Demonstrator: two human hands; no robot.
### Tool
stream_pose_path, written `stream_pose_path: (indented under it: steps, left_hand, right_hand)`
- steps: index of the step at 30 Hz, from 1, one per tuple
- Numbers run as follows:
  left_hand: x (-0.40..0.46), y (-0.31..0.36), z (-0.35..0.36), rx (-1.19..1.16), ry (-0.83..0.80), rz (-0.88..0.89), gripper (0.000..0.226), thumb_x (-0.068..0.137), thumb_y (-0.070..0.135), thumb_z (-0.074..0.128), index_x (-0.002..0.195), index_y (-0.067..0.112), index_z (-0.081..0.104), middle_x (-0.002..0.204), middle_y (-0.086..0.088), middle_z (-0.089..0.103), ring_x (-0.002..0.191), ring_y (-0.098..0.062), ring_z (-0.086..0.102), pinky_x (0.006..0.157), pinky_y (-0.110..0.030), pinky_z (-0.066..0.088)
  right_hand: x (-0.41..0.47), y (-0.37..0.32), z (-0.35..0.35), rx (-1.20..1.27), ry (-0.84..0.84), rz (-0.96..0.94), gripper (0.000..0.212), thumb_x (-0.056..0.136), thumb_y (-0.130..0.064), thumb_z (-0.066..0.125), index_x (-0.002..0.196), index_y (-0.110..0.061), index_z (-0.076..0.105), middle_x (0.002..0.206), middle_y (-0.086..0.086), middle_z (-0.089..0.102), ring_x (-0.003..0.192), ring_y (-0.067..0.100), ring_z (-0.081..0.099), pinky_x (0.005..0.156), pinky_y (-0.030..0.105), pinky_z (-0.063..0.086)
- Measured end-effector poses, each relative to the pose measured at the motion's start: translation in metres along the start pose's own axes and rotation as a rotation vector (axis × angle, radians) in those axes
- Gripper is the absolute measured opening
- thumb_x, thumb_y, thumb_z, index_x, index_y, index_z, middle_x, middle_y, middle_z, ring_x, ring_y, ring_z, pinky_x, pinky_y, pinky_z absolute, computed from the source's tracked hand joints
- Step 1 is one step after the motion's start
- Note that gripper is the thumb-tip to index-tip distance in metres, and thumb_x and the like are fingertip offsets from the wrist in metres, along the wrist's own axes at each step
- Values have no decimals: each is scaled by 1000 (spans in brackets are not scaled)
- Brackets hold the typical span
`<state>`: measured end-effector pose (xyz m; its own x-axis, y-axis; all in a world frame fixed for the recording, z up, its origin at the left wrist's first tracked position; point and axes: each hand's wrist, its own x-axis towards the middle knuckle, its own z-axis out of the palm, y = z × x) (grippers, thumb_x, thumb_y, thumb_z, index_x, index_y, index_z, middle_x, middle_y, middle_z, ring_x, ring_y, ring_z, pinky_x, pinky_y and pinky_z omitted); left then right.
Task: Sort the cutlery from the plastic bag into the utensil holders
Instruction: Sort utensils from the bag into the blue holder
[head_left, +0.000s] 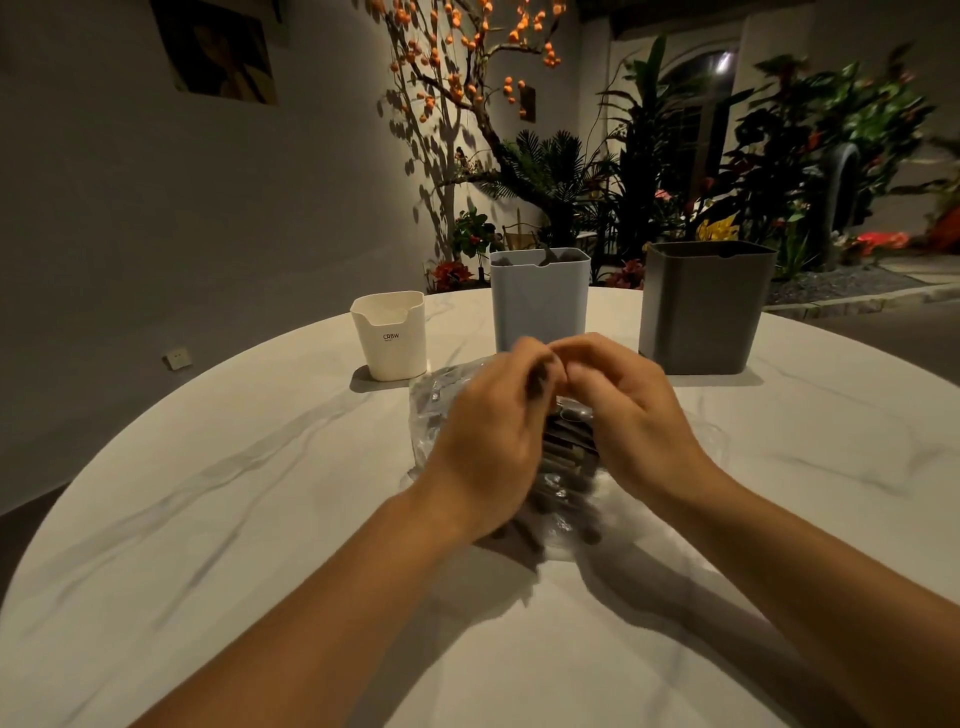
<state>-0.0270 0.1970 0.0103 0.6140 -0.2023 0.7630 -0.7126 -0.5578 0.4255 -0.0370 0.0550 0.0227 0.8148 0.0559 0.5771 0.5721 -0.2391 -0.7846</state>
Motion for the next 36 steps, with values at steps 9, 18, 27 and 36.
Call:
stream_pose_path:
  steps: [9,18,27,36]
  left_hand:
    - [34,11,-37,-781,276,-498,36,110,24,33,98,9,63,77,1,71,80,-16,72,83,-29,59]
    - [36,9,-44,-1237,312,-699,39,110,26,33,95,7,63,88,-11,74,90,-25,74,96,-43,56]
    - [34,0,-45,-1193,271,-867,36,107,36,40,113,5,59,93,-11,74,93,-25,74,92,-43,58]
    - [18,-21,-42,471,87,266,63,68,-8,54,128,10,51,139,-13,46,133,-29,39,117,-36,28]
  right_hand:
    - [0,2,6,-64,-231,126,41,101,-4,45,130,-29,60,124,-17,64,118,-1,58,98,17,47]
    - [-2,-2,4,60,-299,268,20,99,-33,53,112,-30,67,105,-7,71,103,12,67,85,27,56]
    - [-1,-8,5,76,-406,385,18,100,-29,52,113,-22,64,69,-5,53,60,7,48,54,19,39]
    - [3,-8,-2,112,-358,513,23,102,-29,50,105,-13,66,65,-3,49,58,8,44,53,21,39]
